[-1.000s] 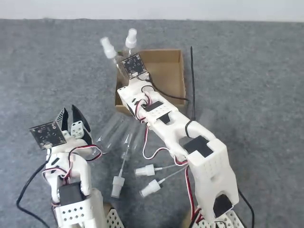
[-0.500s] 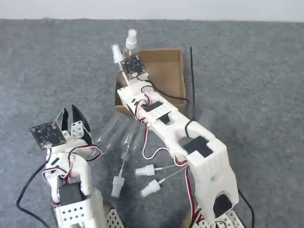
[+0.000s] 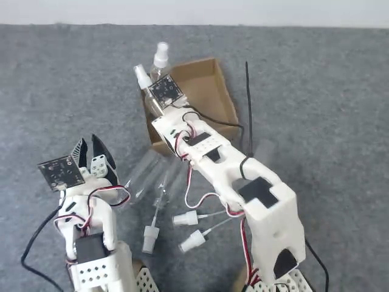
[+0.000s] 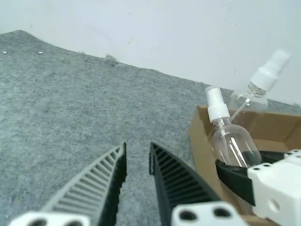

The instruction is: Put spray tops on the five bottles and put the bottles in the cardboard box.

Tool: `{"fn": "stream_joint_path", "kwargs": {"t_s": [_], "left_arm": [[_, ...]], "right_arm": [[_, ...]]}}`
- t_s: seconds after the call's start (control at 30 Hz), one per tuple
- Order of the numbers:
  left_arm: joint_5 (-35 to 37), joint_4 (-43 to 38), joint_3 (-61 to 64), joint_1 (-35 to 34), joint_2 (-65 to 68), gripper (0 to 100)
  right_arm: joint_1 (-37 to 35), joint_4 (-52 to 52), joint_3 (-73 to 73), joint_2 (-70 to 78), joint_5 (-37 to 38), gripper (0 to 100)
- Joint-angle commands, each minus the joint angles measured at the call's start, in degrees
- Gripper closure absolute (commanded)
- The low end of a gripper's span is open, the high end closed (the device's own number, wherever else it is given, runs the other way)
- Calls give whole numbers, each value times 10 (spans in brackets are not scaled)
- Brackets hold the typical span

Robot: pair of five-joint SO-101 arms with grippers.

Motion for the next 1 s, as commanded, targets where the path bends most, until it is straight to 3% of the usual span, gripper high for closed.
{"fn": "stream_joint_path", "kwargs": {"t_s": [0.0,0.43,0.97], "left_arm": [[-4,-11,-7,1,-8,923],[-5,-13,-7,1,-8,923],[-1,-32,-7,-3,-9,923]], "right_arm": [[-10,0,12,-86,11,968],[-7,0,23,-161,11,968],[-14,0,229,-442,11,969]]}}
